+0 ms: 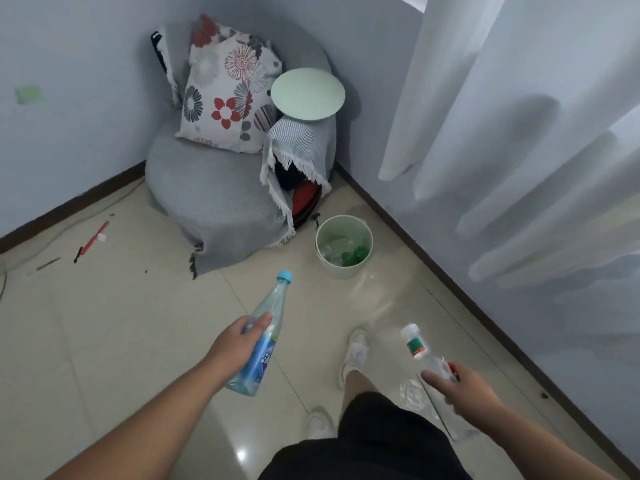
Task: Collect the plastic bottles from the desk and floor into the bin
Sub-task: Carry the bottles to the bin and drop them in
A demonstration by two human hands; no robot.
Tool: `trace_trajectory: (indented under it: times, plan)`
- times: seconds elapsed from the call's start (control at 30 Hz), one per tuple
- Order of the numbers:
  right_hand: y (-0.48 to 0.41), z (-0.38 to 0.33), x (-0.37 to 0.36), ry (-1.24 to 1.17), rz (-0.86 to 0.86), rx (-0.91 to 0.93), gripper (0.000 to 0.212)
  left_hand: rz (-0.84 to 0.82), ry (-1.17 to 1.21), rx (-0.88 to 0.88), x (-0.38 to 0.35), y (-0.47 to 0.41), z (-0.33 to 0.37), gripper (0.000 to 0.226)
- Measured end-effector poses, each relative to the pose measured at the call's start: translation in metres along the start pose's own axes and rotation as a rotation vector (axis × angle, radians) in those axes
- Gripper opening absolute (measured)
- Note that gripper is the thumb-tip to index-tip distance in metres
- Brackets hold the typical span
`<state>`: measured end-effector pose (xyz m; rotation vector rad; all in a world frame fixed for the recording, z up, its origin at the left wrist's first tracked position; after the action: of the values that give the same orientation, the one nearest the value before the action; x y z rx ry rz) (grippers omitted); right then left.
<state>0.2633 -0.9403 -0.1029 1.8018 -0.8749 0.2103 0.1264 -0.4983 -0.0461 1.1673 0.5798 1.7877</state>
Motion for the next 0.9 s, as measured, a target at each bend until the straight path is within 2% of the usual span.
trace_trajectory:
  times: [0.13,0.37,0.57,0.73,0.9]
  plan:
    - [-0.052,-0.042,0.028,0.005,-0.047,-0.003,0.061,-0.082,0.006,0.094,0.000,-0.039,0.043,0.057]
    - [-0.125,-0.181,0.099,-0.113,-0.054,0.058,0.070,-0.216,0.089,0.274,0.009,-0.087,0.087,0.061]
    - [-0.190,-0.274,0.117,-0.191,-0.041,0.047,0.063,-0.339,0.039,0.353,0.024,-0.157,0.127,0.059]
    - [-0.241,-0.287,0.099,-0.255,-0.011,-0.074,0.056,-0.431,-0.053,0.415,0.031,-0.240,0.159,0.059]
    - [-0.294,-0.257,0.069,-0.405,-0.070,-0.304,0.050,-0.526,-0.084,0.383,0.001,-0.311,0.191,0.050]
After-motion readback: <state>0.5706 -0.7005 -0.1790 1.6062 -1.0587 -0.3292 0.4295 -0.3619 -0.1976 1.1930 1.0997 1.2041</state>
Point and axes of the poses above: each hand's wrist, its own y-axis away from the middle knuckle, its own x-axis out of the back of the hand, z = x × y, the point moved 8 cm from there along -y, towards the middle knuckle, and after that the axes turned 5 degrees about x, right-handed, at the moved point
